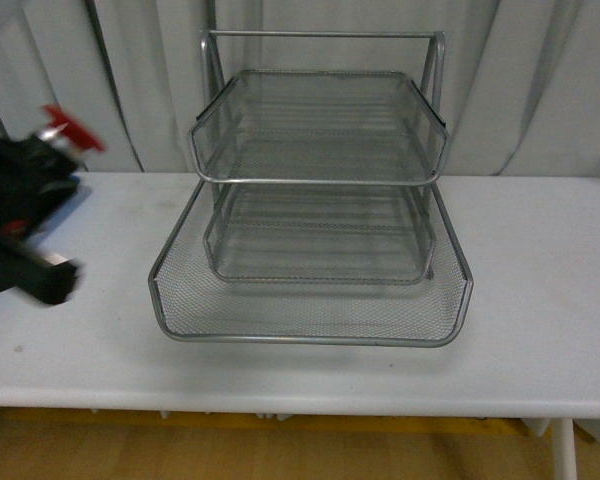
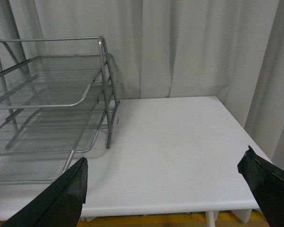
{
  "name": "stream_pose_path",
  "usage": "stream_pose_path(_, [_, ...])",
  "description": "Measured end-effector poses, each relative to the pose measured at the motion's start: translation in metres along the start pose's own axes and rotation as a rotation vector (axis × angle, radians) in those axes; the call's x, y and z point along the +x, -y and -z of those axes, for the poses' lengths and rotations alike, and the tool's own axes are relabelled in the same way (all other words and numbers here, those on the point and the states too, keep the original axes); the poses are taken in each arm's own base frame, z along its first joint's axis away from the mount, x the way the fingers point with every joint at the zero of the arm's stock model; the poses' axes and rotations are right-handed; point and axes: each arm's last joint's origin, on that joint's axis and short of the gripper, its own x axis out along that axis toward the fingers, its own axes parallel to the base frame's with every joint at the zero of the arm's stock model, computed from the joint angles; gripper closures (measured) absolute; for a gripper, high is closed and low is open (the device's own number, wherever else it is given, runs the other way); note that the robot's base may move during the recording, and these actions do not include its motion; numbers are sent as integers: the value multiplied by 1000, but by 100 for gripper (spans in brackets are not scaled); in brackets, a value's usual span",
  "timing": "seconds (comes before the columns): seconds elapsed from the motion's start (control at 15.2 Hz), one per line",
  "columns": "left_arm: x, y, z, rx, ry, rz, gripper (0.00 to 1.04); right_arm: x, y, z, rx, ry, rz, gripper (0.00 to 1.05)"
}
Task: Place button on rack with both arms
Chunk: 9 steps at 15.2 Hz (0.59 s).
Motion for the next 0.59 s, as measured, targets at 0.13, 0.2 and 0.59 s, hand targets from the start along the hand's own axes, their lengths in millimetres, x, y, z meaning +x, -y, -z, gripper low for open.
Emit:
stream_pose_path(0.13, [38,34,-22,46,14,189,68,0,0,0,0,1,0,6])
stream_pose_path(0.2, [56,49,-23,62,-23,266,68,0,0,0,0,1,0,6])
stream_pose_path(0.59, [140,95,-35,163,-125,390,68,0,0,0,0,1,0,6])
